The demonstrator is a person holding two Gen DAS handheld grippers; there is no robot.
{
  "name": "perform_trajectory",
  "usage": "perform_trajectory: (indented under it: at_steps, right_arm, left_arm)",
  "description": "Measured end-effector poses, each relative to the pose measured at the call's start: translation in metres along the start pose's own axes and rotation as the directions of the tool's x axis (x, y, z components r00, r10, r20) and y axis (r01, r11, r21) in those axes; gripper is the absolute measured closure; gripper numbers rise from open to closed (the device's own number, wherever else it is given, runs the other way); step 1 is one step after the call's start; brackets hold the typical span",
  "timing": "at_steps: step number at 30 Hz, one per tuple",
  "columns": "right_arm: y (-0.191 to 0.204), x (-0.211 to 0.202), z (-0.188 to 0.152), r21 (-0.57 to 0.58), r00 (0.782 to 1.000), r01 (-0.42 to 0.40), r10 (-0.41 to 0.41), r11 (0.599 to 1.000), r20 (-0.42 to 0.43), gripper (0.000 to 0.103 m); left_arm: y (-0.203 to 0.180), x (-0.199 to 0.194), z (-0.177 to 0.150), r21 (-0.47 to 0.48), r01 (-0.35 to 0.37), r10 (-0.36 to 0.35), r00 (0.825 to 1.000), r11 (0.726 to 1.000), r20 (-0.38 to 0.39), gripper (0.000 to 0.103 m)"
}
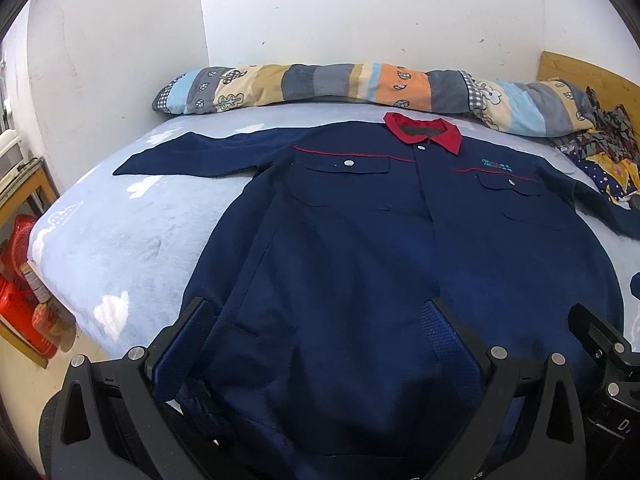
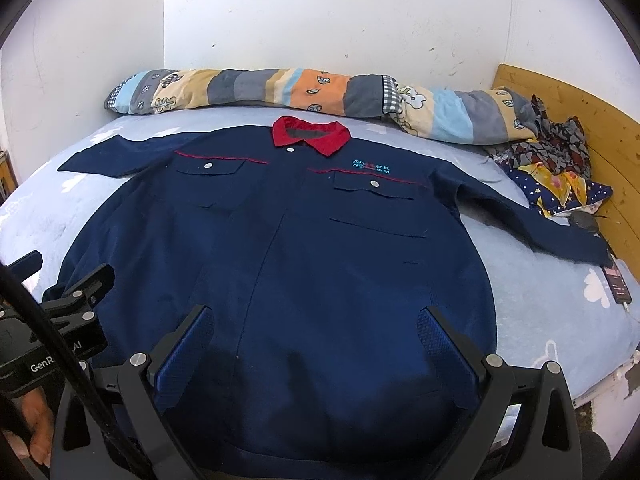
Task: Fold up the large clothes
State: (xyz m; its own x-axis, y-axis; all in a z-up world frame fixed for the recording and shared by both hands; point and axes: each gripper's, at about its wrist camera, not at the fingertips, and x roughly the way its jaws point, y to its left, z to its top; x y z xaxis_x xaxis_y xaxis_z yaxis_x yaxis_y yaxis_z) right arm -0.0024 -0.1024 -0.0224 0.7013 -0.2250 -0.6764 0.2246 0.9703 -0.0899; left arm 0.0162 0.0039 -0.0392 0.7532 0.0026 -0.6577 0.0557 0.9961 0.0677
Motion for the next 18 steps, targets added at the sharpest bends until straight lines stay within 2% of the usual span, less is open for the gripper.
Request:
perform_trajectory:
  at_steps: [6,18]
  right_arm:
    - [-0.0002,-0.0003,-0.0001,0.001,1.0,0.001,-0.001,1.0,0.002,0.0]
    - [0.0007,-0.0013,0.0018,-0.005,1.0,0.001,-0.001,1.0,0.002,0.0]
  left_arm:
    - [-0.0006,-0.0024,0.0029,-0.024,0.019,-0.019,1.0,1.0,0.004,0.0]
    - [0.0017,-0.004,0.002,-0.018,0.014,-0.014,1.0,1.0,0.015,0.0]
